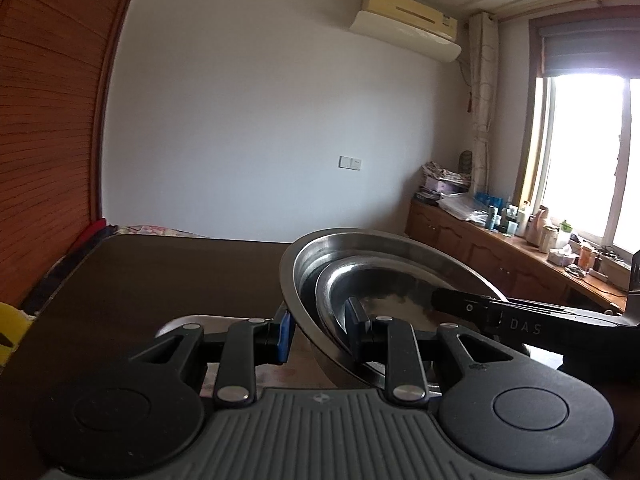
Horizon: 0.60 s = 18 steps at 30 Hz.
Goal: Organize plates and bowls
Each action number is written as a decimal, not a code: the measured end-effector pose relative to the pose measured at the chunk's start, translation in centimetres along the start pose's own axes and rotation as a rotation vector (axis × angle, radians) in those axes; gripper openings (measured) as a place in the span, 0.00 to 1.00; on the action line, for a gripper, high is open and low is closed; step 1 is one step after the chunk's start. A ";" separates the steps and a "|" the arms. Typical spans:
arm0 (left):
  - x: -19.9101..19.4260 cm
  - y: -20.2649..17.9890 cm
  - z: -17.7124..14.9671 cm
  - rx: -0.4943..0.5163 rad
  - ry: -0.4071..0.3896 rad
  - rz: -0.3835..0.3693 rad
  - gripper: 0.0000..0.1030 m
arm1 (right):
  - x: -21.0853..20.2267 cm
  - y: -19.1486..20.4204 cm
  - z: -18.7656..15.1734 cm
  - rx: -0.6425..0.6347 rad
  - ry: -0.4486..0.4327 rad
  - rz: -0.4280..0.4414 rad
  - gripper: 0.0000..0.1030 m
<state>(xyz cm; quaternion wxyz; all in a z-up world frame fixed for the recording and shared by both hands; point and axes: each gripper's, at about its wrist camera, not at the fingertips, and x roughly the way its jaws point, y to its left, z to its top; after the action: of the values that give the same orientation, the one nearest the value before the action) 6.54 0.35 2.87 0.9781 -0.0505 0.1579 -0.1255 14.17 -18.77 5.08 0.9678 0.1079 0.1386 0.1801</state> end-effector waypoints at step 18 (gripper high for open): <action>-1.5 4.0 -0.1 -0.044 -0.007 0.098 0.55 | 1.4 3.8 -0.8 -0.041 0.047 0.078 0.20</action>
<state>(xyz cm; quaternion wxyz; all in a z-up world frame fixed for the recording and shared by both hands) 6.05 4.61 2.62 0.9823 -0.0649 0.1598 -0.0738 14.00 -14.64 4.95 0.9586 0.0891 0.1532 0.2230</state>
